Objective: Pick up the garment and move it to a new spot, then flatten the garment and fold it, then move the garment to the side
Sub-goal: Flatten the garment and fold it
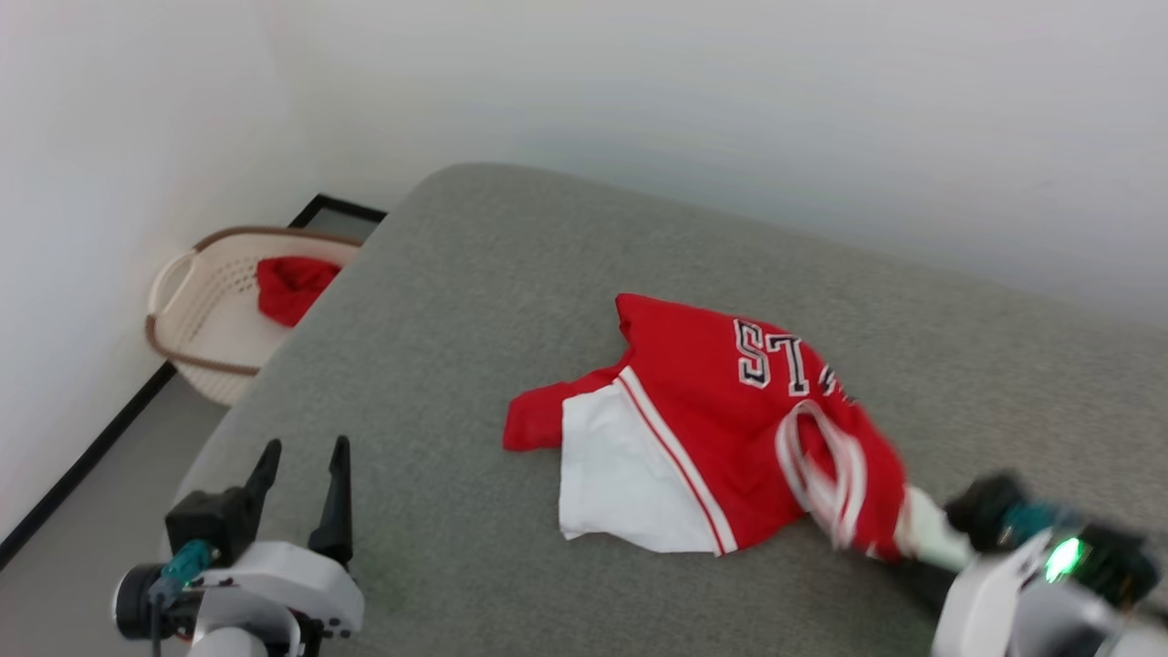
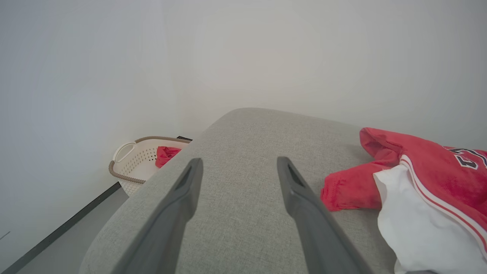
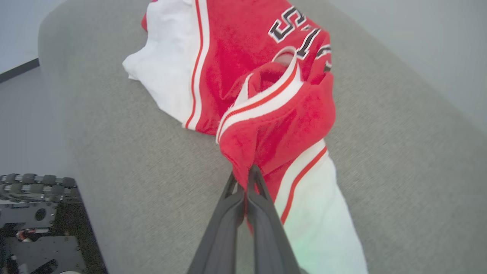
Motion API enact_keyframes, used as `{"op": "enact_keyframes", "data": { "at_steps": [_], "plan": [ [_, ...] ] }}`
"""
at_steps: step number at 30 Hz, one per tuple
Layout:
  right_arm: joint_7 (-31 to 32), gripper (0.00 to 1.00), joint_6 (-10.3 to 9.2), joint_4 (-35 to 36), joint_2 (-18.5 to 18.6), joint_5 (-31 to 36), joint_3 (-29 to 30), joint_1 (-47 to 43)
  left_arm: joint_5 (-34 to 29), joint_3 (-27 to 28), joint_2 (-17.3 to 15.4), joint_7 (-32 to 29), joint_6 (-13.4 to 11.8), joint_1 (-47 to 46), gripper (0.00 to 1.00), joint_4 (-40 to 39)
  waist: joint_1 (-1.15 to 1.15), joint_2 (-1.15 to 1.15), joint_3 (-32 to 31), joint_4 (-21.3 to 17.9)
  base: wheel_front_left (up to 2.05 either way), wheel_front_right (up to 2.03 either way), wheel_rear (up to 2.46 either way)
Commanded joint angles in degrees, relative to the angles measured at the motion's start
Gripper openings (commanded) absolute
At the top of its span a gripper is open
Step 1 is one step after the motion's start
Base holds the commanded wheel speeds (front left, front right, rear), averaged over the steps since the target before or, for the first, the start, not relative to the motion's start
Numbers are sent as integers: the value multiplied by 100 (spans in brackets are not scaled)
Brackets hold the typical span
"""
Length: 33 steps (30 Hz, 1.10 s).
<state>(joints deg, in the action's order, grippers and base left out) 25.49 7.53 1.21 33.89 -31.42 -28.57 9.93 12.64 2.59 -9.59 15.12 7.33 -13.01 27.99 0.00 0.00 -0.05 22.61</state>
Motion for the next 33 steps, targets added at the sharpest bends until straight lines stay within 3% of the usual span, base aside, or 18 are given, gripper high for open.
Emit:
{"op": "enact_keyframes", "data": {
  "at_steps": [1, 8, 9, 10, 11, 24, 33],
  "plan": [
    [7, 0, -7, 43, -81, -15, -31, -150, -27, 34, -28, 2, 14, 82, 100, -6, 0, 0, -137, -153, 0, 0, 0],
    [-106, 0, -7, -68, -629, -11, -183, -814, -80, 165, -12, 2, -9, 207, 100, -53, 0, 0, -193, -251, 0, 0, 0],
    [-121, 27, -7, -124, -658, 12, -196, -826, -84, 179, -6, 2, -8, 212, 100, -48, 0, 0, -199, -258, 0, 0, 0],
    [-139, 87, -8, -169, -736, -53, -182, -847, -86, 192, 2, 2, -8, 220, 100, -41, 0, 0, -205, -267, 0, 0, 0],
    [-159, 100, -7, -194, -795, -83, -154, -833, -90, 206, 3, 2, -7, 225, 100, -34, 0, 0, -215, -279, 0, 0, 0],
    [328, 100, -7, -164, -667, -311, 1060, -856, -154, 438, -66, 2, 5, 395, 100, -309, 0, 0, -305, -488, 0, 0, 0],
    [796, 100, -7, -510, -804, -339, 1772, -1059, -343, 471, -76, 2, 14, 540, 100, -665, 0, 0, -156, -479, 0, 0, 0]
  ]
}}
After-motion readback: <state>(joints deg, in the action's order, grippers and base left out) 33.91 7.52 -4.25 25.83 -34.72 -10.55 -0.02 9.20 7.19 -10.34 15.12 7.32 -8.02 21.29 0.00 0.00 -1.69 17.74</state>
